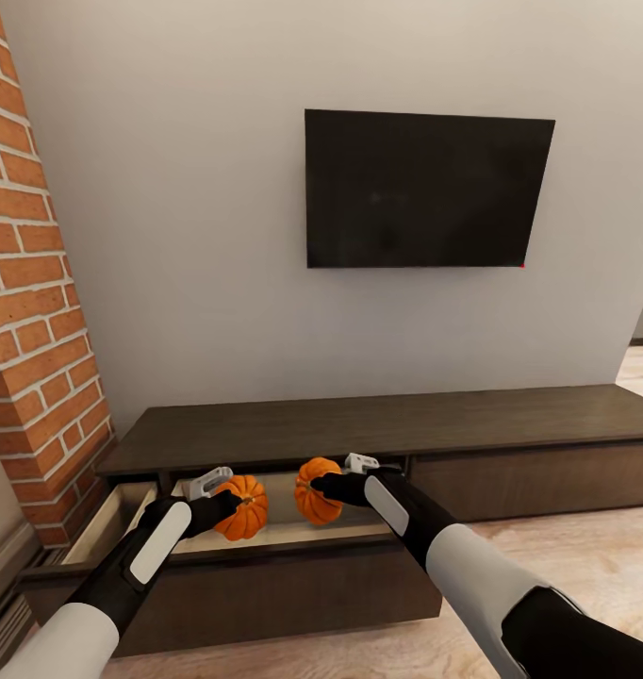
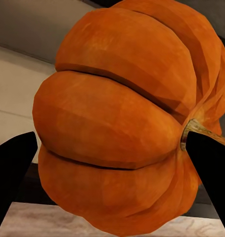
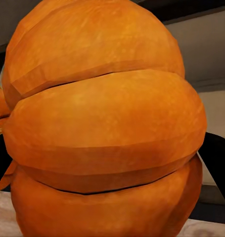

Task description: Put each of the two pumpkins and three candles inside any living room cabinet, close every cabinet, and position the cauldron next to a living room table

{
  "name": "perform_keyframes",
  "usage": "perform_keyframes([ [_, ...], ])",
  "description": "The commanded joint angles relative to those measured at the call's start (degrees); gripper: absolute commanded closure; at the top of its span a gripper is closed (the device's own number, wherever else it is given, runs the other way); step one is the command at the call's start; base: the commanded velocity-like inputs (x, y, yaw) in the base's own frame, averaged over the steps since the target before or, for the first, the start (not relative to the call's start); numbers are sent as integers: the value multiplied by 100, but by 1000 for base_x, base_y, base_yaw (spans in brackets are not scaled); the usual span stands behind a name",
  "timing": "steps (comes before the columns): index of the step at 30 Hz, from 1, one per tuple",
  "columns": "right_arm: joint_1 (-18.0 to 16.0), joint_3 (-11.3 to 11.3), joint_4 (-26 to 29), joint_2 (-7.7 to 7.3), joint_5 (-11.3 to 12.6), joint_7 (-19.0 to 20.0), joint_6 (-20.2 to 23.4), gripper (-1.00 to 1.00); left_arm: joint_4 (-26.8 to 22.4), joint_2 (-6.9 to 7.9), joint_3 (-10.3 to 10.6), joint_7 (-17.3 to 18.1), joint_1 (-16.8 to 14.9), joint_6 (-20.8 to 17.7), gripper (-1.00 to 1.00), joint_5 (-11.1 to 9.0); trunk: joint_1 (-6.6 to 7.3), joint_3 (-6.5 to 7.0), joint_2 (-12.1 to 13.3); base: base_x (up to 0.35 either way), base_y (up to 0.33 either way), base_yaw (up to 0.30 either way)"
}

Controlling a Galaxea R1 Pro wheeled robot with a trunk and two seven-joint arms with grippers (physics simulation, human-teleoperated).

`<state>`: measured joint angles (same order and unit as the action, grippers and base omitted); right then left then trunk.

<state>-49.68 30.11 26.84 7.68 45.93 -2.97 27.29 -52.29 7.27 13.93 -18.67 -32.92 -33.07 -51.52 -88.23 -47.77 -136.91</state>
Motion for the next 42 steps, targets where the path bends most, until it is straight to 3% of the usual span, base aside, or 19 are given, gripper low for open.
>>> perform_keyframes([
  [1,-6,32,7,-3,47,-46,18,100,-8,7,22,-58,-4,0,100,-61,1,-6,-3,3,0,0],
  [10,-6,47,12,-3,47,-258,73,100,-1,3,23,-58,-4,1,100,-66,1,-6,-3,116,0,0],
  [32,-6,63,30,6,47,-275,75,100,-1,19,31,-65,-4,2,100,-54,1,-6,-3,53,0,0],
  [39,-6,65,42,8,47,-275,75,100,3,13,31,-87,-4,2,100,-15,-153,-132,-284,0,0,0],
  [42,-6,65,48,13,47,-275,75,100,32,-5,26,-97,-4,7,100,149,-218,-186,-404,0,0,0],
])
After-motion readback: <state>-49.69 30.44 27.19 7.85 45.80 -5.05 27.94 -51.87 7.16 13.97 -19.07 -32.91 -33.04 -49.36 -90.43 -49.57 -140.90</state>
